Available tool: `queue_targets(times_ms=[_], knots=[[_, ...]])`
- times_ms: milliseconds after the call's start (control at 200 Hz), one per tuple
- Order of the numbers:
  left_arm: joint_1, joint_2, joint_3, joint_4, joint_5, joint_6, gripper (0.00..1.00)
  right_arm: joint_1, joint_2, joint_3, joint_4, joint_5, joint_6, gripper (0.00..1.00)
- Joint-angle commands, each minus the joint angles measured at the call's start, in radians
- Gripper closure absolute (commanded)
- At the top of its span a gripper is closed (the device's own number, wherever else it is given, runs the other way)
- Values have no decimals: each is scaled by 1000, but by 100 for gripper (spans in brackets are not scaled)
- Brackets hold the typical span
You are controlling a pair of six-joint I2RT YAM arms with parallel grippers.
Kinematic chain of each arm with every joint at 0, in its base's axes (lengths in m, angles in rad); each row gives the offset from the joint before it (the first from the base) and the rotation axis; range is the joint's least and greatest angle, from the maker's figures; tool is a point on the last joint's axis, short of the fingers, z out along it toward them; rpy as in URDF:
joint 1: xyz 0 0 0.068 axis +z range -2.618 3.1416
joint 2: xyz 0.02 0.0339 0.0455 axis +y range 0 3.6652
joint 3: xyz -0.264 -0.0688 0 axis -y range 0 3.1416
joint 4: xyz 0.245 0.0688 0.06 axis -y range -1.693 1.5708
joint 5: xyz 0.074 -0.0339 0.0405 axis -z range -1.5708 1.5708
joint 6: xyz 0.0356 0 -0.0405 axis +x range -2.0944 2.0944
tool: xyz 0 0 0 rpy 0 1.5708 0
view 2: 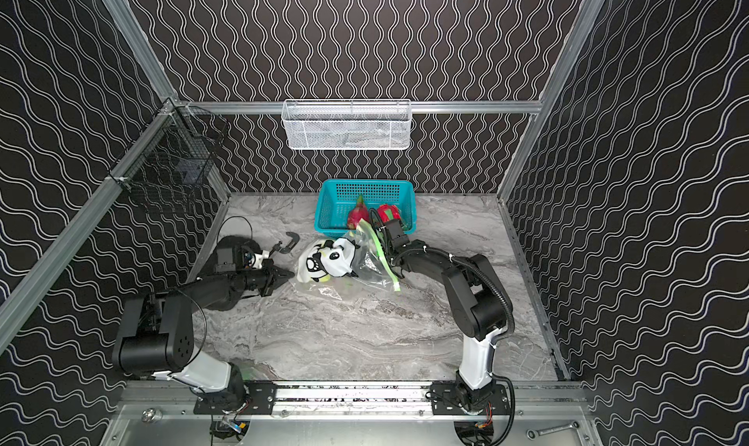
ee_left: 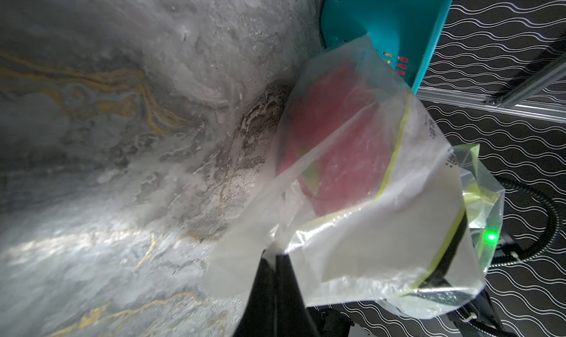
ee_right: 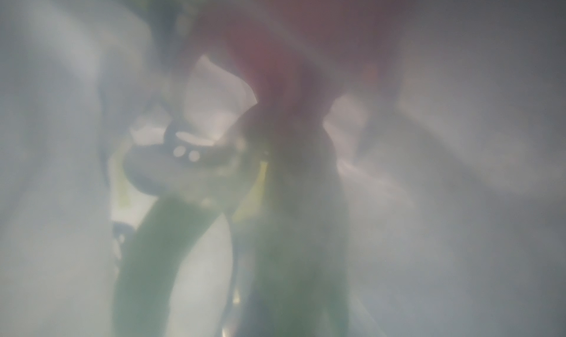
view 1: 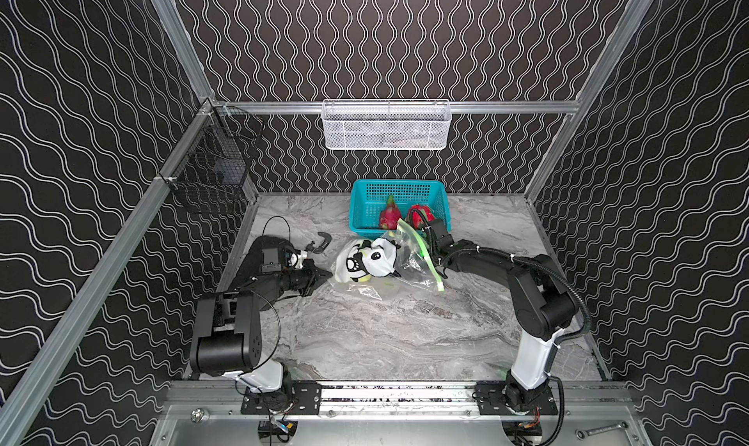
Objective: Open the zip-top bag and take out the dragon fruit
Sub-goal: Pick up the dragon fruit from the zipper food storage bag.
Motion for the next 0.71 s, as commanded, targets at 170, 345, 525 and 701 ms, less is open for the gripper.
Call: queue_targets(times_ms=[170, 345, 525, 701], knots=[[35, -21, 26, -64, -48, 27, 100, -41, -118, 22, -283, 57, -175, 100], [52, -42, 12, -99, -86, 38, 100, -75, -190, 45, -429, 87, -254, 100], [69, -66, -1, -113, -102, 38, 100, -121, -264, 103, -561, 122, -306, 100], [85, -89, -9, -144, -121, 49, 100, -155, -337, 147, -683, 149, -349, 100]])
